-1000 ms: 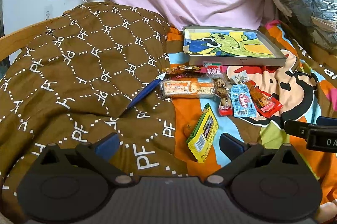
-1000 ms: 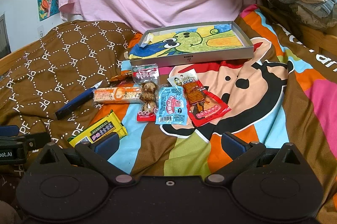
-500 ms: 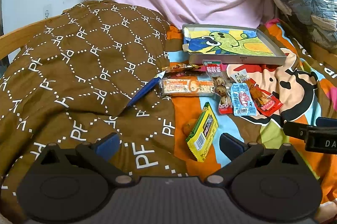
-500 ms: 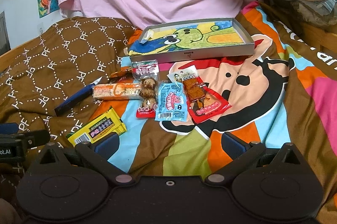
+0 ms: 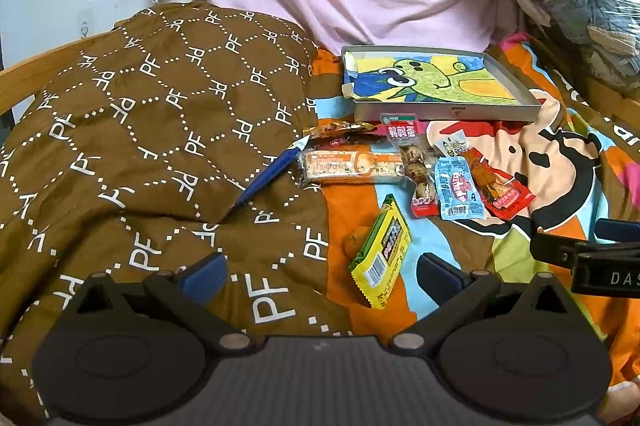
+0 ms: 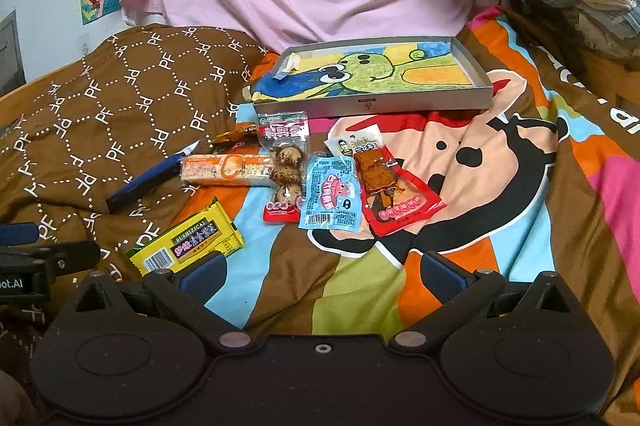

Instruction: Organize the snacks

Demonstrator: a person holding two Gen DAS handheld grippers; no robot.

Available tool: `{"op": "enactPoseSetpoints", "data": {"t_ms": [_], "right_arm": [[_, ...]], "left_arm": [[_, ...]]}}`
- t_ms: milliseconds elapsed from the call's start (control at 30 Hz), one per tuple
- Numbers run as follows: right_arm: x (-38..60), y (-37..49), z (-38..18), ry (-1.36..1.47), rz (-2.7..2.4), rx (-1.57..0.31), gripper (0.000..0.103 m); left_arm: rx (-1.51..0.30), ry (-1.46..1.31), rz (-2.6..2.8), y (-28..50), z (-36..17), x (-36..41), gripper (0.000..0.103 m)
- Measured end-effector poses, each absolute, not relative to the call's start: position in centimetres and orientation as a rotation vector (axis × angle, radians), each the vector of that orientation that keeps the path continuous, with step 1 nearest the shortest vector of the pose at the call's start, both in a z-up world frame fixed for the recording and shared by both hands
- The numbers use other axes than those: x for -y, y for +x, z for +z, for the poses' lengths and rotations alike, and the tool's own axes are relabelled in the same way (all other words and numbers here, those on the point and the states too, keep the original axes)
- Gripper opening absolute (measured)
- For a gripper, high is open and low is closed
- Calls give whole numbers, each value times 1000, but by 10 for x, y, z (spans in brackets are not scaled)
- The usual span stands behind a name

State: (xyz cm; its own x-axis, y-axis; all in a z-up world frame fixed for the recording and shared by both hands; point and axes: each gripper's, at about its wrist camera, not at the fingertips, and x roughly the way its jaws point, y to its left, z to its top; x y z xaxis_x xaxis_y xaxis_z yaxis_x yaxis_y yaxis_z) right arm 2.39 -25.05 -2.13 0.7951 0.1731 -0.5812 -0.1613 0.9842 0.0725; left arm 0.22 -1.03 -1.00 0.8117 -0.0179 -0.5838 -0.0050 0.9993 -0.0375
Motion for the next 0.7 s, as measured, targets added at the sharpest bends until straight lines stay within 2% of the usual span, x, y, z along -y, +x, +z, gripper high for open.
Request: {"op": "enactPoseSetpoints", "data": {"t_ms": [700], "right_arm": [[246, 47, -32, -17, 217, -625, 102]], "left_arm": [[-650, 59, -56, 35, -3, 23, 103]]}}
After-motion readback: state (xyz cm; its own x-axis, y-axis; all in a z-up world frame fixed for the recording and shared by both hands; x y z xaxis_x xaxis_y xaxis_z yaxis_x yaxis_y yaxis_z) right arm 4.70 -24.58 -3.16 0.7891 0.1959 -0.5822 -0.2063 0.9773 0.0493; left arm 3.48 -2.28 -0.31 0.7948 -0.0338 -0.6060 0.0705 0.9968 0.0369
